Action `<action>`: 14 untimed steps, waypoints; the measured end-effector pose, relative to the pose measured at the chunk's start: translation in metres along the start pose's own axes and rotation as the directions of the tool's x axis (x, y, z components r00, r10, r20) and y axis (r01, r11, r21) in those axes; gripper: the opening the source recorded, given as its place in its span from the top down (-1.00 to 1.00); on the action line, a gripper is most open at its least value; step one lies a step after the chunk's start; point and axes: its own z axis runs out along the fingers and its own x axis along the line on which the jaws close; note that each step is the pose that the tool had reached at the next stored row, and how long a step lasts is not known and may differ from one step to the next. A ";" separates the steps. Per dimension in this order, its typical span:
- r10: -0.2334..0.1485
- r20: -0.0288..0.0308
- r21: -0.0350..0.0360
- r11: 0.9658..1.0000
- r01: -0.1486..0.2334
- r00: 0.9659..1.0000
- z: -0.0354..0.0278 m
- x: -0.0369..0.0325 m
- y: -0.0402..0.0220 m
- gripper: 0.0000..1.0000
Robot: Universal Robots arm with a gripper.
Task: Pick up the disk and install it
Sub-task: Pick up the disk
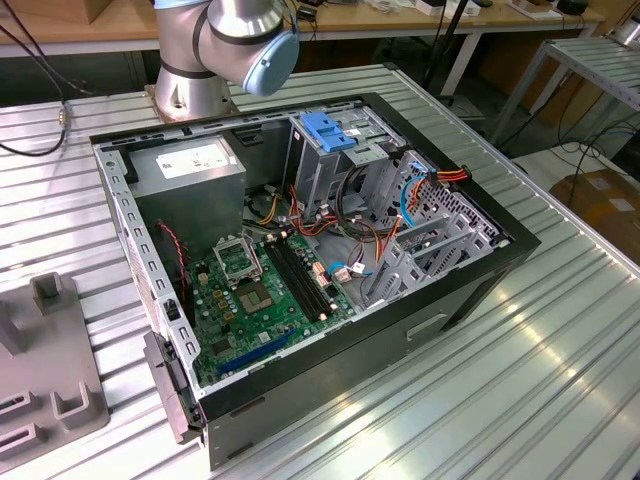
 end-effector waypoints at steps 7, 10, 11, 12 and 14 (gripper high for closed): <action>0.000 0.000 0.000 1.000 0.000 1.000 -0.0150 0.0003 -0.0001 0.26; 0.000 0.000 0.000 1.000 0.000 1.000 -0.0206 0.0004 -0.0002 0.26; 0.000 0.000 0.000 1.000 0.000 1.000 -0.0224 0.0004 -0.0002 0.26; 0.000 0.000 0.000 1.000 0.000 1.000 -0.0242 0.0004 -0.0002 0.26; 0.000 0.000 0.000 1.000 0.000 1.000 -0.0296 0.0005 -0.0002 0.26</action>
